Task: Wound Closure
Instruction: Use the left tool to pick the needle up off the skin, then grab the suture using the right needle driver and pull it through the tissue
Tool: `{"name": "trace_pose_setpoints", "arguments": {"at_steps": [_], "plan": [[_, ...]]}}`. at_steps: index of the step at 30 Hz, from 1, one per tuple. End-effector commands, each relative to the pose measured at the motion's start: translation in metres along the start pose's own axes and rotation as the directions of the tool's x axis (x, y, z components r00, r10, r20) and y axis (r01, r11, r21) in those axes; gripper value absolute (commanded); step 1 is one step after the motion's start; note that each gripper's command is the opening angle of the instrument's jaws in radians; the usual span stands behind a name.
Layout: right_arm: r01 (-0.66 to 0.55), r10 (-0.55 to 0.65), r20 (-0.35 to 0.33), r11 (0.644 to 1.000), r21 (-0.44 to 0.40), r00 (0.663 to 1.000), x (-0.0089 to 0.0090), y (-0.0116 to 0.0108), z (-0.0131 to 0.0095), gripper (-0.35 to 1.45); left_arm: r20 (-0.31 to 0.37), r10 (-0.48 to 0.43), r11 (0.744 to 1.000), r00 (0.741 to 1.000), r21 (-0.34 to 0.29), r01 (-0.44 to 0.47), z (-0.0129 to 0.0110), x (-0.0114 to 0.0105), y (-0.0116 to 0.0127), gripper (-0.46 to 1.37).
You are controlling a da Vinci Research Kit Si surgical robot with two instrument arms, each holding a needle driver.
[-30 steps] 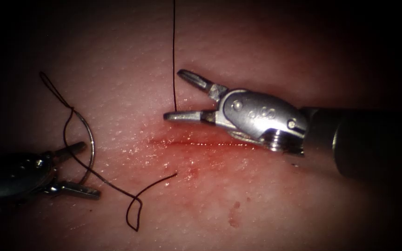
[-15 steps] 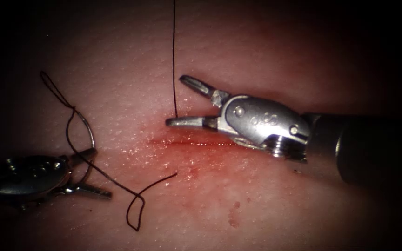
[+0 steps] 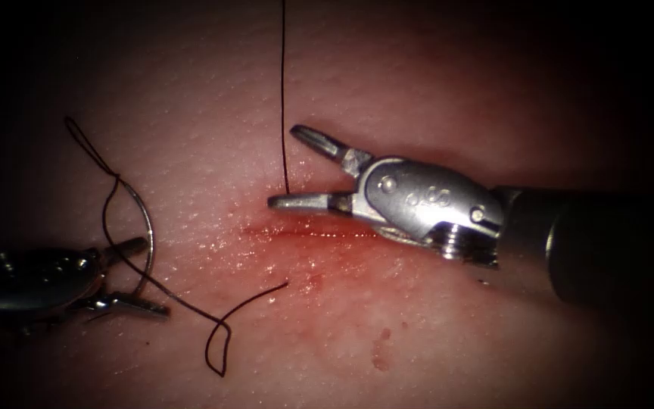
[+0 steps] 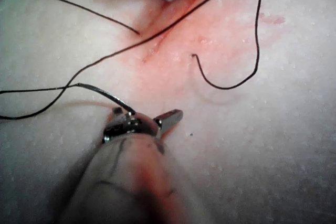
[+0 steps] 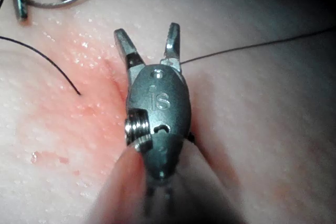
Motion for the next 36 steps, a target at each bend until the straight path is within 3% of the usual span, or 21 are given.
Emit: {"name": "trace_pose_setpoints", "arguments": {"at_steps": [1,7,8,9,11,12,16,22,29,36], "plan": [[0.003,-0.003,0.006,1.0,0.009,1.0,-0.0001,0.0,0.0,1.42,0.012,-0.003,1.0,1.0,0.012,0.003,0.0002,-0.0001,-0.0001,0.7],[0.021,-0.024,0.038,0.997,0.073,0.999,-0.0013,-0.0006,-0.0003,1.43,0.028,-0.031,0.999,0.999,0.015,0.03,0.0016,-0.0013,-0.0008,0.53],[0.037,-0.045,0.053,0.989,0.143,0.998,-0.0023,-0.0011,-0.0007,1.43,0.039,-0.05,0.999,0.998,0.008,0.05,0.0021,-0.0019,-0.0011,0.35],[0.046,-0.055,0.054,0.986,0.157,0.997,-0.0024,-0.0012,-0.0008,1.43,0.042,-0.054,0.999,0.998,0.007,0.054,0.0022,-0.002,-0.0011,0.3],[0.048,-0.06,0.058,0.981,0.187,0.996,-0.0029,-0.0015,-0.0011,1.43,0.051,-0.065,0.998,0.997,-0.004,0.065,0.0024,-0.0023,-0.0012,-0.05],[0.046,-0.06,0.06,0.976,0.211,0.996,-0.0033,-0.0018,-0.0013,1.43,0.056,-0.074,0.997,0.996,-0.011,0.074,0.0025,-0.0023,-0.0012,-0.35],[0.06,-0.078,0.062,0.966,0.252,0.995,-0.0039,-0.0022,-0.0015,1.42,0.056,-0.112,0.993,0.992,-0.03,0.114,0.0021,-0.0019,-0.0012,-0.35],[0.112,-0.146,0.061,0.918,0.381,0.987,-0.0051,-0.0033,-0.0015,1.41,-0.008,-0.156,0.987,0.988,-0.043,0.155,0.0,0.0002,-0.0014,-0.35],[0.187,-0.221,0.009,0.846,0.5,0.975,-0.006,-0.0037,-0.0014,1.37,-0.086,-0.145,0.989,0.986,-0.03,0.143,-0.0045,0.0037,-0.0023,-0.35],[0.2,-0.231,-0.003,0.836,0.51,0.973,-0.0066,-0.004,-0.0005,1.36,-0.195,-0.134,0.991,0.972,-0.05,0.126,-0.0097,0.0065,-0.0027,-0.35]]}}
